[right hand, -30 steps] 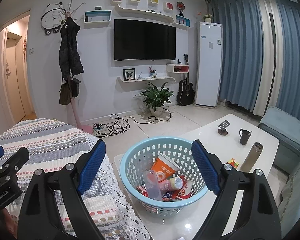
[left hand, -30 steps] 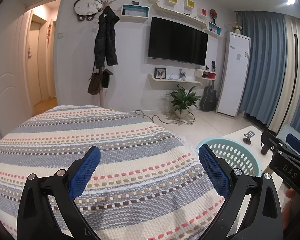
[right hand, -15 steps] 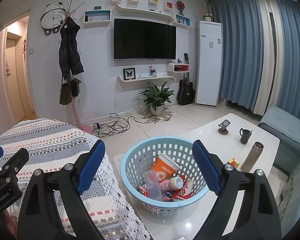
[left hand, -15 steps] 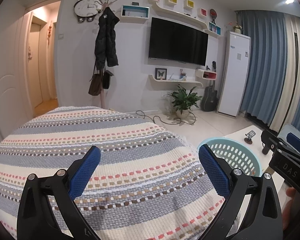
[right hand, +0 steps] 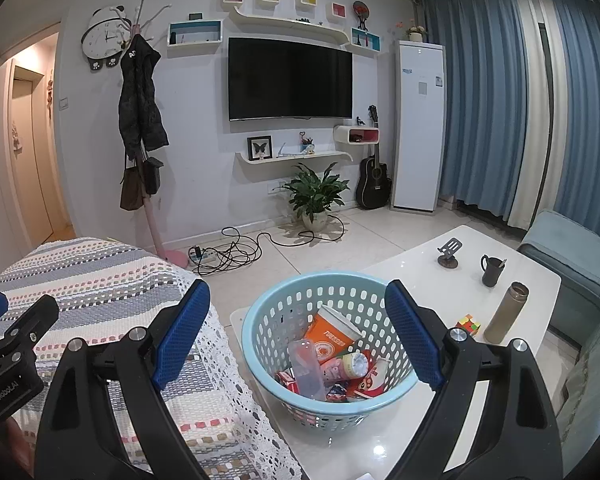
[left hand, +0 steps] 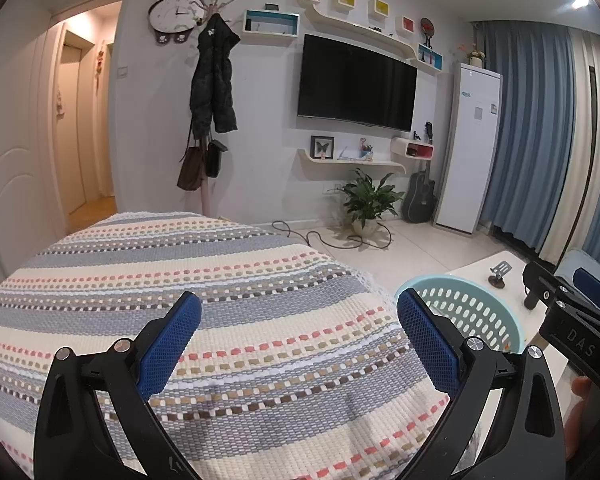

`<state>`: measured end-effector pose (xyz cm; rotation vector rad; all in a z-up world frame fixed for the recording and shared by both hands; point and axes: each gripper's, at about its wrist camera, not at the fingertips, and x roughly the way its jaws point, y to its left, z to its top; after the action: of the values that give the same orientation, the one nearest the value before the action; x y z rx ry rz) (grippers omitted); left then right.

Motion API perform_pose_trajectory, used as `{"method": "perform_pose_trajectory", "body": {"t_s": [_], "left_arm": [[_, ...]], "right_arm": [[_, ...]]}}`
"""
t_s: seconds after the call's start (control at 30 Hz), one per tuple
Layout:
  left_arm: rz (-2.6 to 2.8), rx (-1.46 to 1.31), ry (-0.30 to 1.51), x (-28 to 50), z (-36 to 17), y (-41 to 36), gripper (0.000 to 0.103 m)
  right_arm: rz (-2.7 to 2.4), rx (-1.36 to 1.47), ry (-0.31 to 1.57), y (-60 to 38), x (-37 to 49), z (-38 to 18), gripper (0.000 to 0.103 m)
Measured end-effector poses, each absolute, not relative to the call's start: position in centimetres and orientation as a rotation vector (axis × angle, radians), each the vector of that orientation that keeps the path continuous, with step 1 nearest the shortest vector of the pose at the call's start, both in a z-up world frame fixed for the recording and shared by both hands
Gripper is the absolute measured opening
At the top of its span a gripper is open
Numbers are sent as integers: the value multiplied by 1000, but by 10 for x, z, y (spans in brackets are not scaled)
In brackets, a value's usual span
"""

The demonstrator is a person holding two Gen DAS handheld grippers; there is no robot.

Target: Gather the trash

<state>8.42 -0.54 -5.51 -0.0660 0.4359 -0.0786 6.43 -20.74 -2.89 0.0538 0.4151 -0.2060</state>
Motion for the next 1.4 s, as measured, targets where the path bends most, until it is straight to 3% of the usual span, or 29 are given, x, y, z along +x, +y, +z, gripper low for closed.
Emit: {"method": "perform_pose_trajectory", "body": {"t_s": [1.4], "left_arm": [[-48, -46, 404, 74, -53, -17, 95]], "right_arm": [[-204, 45, 427, -204, 62, -31, 85]]}}
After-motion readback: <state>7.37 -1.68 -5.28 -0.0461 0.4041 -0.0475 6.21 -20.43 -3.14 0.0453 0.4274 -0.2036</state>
